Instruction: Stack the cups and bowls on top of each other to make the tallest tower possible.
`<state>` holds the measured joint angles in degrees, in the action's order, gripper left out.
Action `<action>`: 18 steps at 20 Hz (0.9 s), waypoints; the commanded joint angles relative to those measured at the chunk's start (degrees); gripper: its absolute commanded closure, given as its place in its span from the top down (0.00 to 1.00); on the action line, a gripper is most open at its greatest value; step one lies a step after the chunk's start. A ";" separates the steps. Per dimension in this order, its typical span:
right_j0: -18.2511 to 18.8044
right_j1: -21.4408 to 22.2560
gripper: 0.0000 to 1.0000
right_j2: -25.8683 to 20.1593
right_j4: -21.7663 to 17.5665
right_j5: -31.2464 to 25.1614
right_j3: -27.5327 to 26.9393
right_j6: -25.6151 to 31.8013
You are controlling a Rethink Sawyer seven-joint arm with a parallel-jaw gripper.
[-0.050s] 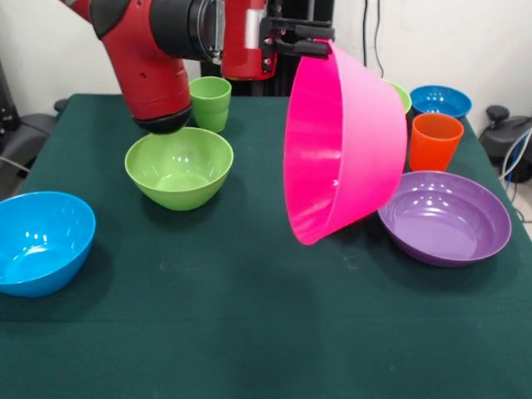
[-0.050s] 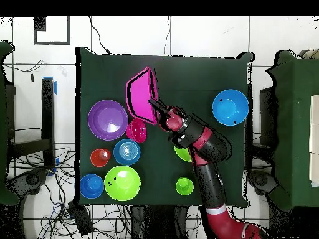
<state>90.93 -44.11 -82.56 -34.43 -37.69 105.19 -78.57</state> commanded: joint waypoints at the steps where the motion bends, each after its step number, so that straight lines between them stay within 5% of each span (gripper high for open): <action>1: -2.18 -4.14 0.00 4.25 4.39 -7.00 -8.07 22.24; 18: -1.86 -6.24 0.00 4.90 8.42 -11.48 -9.42 24.76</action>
<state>90.92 -47.51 -82.48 -29.91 -43.89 105.12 -73.41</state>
